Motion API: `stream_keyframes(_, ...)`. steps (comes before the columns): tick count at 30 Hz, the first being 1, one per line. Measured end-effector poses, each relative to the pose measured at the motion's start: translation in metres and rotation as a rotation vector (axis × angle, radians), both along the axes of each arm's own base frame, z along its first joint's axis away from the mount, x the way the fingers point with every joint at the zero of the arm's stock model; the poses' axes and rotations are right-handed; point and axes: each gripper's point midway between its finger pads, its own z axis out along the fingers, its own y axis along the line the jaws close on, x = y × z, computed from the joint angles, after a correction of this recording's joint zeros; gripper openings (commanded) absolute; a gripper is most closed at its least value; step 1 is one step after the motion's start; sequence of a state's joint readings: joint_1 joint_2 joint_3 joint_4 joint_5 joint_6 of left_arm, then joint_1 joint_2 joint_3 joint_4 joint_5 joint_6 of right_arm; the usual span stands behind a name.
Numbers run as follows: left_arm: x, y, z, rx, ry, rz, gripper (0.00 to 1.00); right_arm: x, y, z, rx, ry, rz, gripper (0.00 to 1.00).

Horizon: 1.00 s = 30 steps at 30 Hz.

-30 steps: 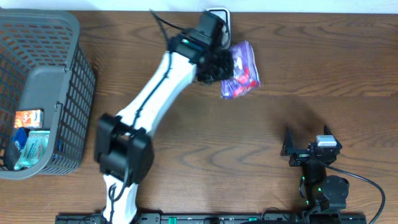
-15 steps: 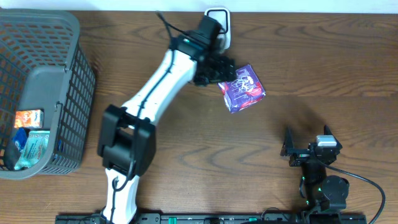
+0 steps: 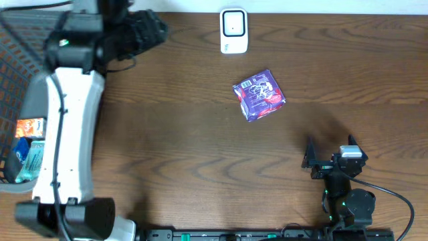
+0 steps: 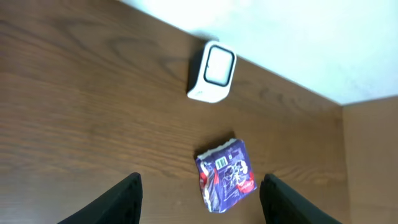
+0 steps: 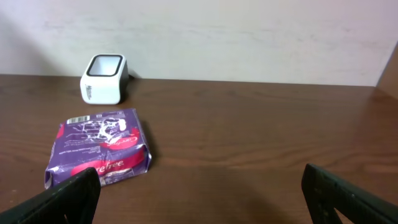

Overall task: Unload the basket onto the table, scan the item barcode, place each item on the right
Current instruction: 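Reach the left gripper back into the basket for the green wipes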

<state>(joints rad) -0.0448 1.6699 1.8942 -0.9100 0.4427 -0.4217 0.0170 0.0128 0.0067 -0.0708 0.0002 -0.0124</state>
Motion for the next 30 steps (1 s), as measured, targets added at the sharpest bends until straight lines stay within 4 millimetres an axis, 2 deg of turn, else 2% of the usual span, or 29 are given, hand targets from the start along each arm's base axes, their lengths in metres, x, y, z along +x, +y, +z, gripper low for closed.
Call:
stream_keyframes(2, 0.002, 0.015, 0.004, 0.007, -0.012, 0.037, 0.61, 0.0, 0.0, 0.0, 0.0, 0.0, 0.0, 0.99)
stream_keyframes(4, 0.008, 0.045, 0.005, 0.04, -0.027, 0.123, 0.62, 0.0, 0.0, 0.0, 0.0, 0.0, 0.0, 0.99)
stream_keyframes(6, 0.012, 0.084, 0.005, 0.079, -0.033, 0.231, 0.62, 0.0, 0.0, 0.0, 0.0, 0.0, 0.0, 0.99)
stream_keyframes(9, 0.006, 0.151, 0.008, 0.138, -0.038, 0.409, 0.69, 0.0, 0.0, 0.0, 0.0, 0.0, 0.0, 0.99)
stream_keyframes(10, 0.0, 0.176, 0.011, 0.155, -0.04, 0.48, 0.69, 0.0, 0.0, 0.0, 0.0, 0.0, 0.0, 0.99)
stream_keyframes(14, -0.037, 0.254, 0.016, 0.216, -0.01, 0.706, 0.69, 0.0, 0.0, 0.0, 0.0, 0.0, 0.0, 0.99)
stream_keyframes(19, -0.094, 0.324, -0.001, 0.288, 0.124, 0.957, 0.69, 0.0, 0.0, 0.0, 0.0, 0.0, 0.0, 0.99)
stream_keyframes(21, -0.111, 0.338, -0.014, 0.305, 0.188, 1.014, 0.68, 0.0, 0.0, 0.0, 0.0, 0.0, 0.0, 0.99)
stream_keyframes(24, -0.131, 0.352, -0.044, 0.31, 0.32, 1.064, 0.68, 0.0, 0.0, 0.0, 0.0, 0.0, 0.0, 0.99)
stream_keyframes(30, -0.146, 0.35, -0.133, 0.251, 0.643, 1.068, 0.67, 0.0, 0.0, 0.0, 0.0, 0.0, 0.0, 0.99)
